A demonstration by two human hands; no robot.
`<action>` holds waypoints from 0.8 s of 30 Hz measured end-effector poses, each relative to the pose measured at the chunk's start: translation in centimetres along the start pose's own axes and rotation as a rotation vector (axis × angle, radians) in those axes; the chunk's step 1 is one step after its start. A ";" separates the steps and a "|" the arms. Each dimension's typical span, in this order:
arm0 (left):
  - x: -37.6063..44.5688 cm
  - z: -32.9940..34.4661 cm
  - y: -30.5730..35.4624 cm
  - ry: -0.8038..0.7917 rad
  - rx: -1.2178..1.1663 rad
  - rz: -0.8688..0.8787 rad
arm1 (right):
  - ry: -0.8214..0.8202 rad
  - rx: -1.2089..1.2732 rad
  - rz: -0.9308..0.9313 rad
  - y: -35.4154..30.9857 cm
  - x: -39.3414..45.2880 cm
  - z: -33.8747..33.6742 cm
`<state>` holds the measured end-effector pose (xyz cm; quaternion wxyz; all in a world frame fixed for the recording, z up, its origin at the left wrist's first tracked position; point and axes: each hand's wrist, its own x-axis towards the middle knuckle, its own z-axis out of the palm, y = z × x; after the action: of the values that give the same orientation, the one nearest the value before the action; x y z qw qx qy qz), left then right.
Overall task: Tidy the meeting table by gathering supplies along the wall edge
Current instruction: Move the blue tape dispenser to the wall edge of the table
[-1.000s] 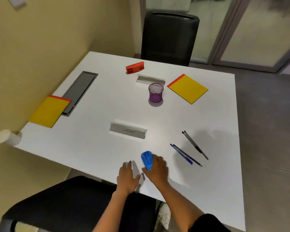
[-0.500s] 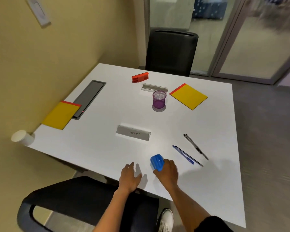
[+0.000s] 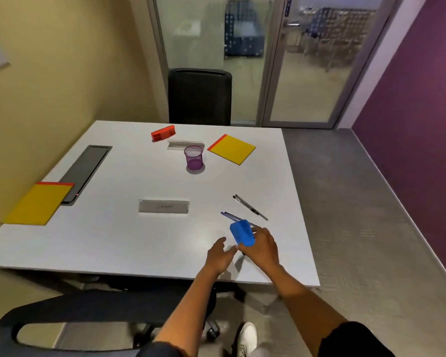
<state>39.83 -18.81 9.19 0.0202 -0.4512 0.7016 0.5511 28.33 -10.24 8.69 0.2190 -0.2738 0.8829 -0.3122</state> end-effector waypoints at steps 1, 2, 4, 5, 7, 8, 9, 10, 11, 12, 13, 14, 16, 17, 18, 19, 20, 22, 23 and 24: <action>-0.2 1.1 0.6 -0.022 -0.010 0.005 | 0.015 -0.005 0.004 0.7 -0.4 -1.1; -0.2 2.0 1.2 -0.040 -0.023 0.009 | 0.025 -0.007 0.009 1.4 -0.7 -2.0; -0.3 4.1 2.5 -0.078 -0.035 0.014 | 0.047 0.021 0.035 3.1 -0.9 -3.8; -0.2 5.2 3.2 -0.099 -0.035 0.015 | 0.054 0.035 0.054 4.0 -1.0 -4.8; 0.0 7.2 4.4 -0.133 -0.026 0.011 | 0.073 0.056 0.079 5.7 -1.1 -6.7; 0.2 8.4 5.2 -0.151 -0.016 0.011 | 0.085 0.073 0.089 6.7 -1.2 -7.8; 0.4 9.6 6.1 -0.161 -0.012 0.007 | 0.094 0.095 0.098 7.7 -1.1 -8.7; 0.8 11.0 7.0 -0.163 -0.010 0.002 | 0.097 0.119 0.108 8.9 -0.9 -9.7; 1.2 12.4 7.9 -0.162 -0.021 -0.006 | 0.102 0.144 0.118 10.1 -0.6 -10.8; 1.7 13.7 8.6 -0.164 -0.049 -0.018 | 0.109 0.162 0.119 11.1 -0.3 -11.7; 2.2 15.3 9.4 -0.179 -0.080 -0.036 | 0.115 0.173 0.124 12.6 0.1 -12.8; 2.8 17.6 10.3 -0.203 -0.108 -0.055 | 0.124 0.178 0.126 14.5 0.6 -14.3; 3.5 20.9 11.8 -0.262 -0.170 -0.078 | 0.130 0.192 0.128 17.4 1.4 -16.9; 3.5 22.4 12.7 -0.292 -0.206 -0.077 | 0.133 0.193 0.125 18.8 1.8 -18.2; 3.5 24.4 13.8 -0.316 -0.234 -0.071 | 0.145 0.191 0.127 20.6 2.4 -19.9; 3.5 26.2 14.9 -0.334 -0.247 -0.066 | 0.158 0.194 0.127 22.3 3.0 -21.4; 3.6 28.1 16.0 -0.354 -0.254 -0.059 | 0.164 0.197 0.131 24.1 3.6 -22.7; 3.9 31.4 18.5 -0.390 -0.267 -0.048 | 0.174 0.187 0.142 26.7 4.3 -25.5; 4.3 33.1 19.7 -0.399 -0.279 -0.047 | 0.171 0.184 0.153 28.0 4.6 -26.8; 4.6 34.8 20.9 -0.401 -0.295 -0.051 | 0.164 0.175 0.167 29.0 4.9 -28.1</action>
<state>7.10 5.63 8.97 0.1068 -0.3487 0.5840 0.7252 -1.06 17.84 8.13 0.1944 -0.1529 0.8869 -0.3901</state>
